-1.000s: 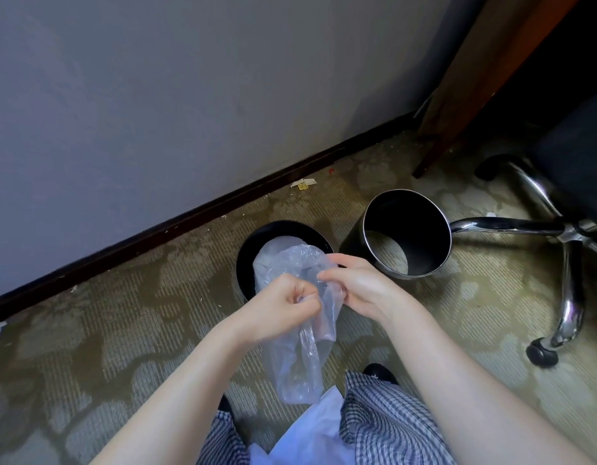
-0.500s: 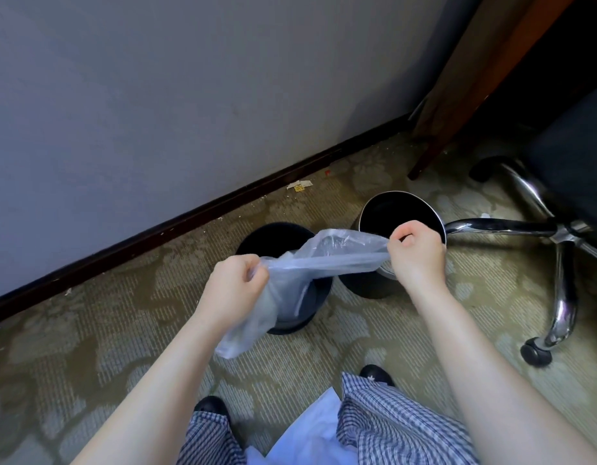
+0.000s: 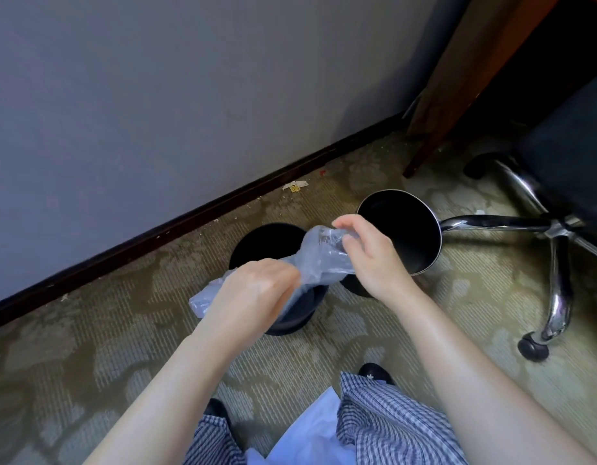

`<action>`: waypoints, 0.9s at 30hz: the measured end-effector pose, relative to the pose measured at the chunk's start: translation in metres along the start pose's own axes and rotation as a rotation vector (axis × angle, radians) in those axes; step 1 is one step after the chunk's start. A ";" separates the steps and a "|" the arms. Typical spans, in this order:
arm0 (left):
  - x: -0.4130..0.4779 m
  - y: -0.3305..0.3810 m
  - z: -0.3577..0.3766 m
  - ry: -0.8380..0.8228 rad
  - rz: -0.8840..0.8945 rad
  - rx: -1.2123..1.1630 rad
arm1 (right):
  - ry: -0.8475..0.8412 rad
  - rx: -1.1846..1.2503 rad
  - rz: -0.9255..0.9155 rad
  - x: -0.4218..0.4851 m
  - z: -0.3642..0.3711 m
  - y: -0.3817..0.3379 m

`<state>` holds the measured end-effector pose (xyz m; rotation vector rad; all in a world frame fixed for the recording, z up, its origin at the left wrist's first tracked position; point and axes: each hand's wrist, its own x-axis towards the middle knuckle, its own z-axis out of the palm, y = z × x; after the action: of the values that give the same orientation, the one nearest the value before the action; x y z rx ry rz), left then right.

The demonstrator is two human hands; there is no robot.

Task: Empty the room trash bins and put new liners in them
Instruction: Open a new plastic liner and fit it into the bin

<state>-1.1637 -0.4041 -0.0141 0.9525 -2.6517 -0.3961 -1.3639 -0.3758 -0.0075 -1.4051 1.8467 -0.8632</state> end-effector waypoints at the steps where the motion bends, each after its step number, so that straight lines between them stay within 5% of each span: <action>1: 0.001 0.003 0.001 -0.006 0.048 -0.043 | -0.063 -0.017 -0.053 0.000 0.001 -0.005; 5: -0.005 0.001 0.007 -0.089 0.126 -0.113 | -0.446 -0.379 -0.192 -0.003 0.009 -0.010; 8: -0.009 -0.010 0.006 -0.100 0.066 -0.075 | -0.571 -0.481 -0.148 -0.007 0.015 -0.008; 17: -0.017 -0.036 -0.001 0.011 -0.290 -0.075 | -0.369 -0.341 0.019 -0.003 0.005 0.001; 27: -0.020 -0.041 -0.007 0.052 -0.444 -0.121 | -0.251 -0.280 0.094 -0.001 0.005 0.020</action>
<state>-1.1233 -0.4226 -0.0258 1.4872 -2.3246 -0.6106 -1.3703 -0.3710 -0.0265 -1.5029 1.8705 -0.3716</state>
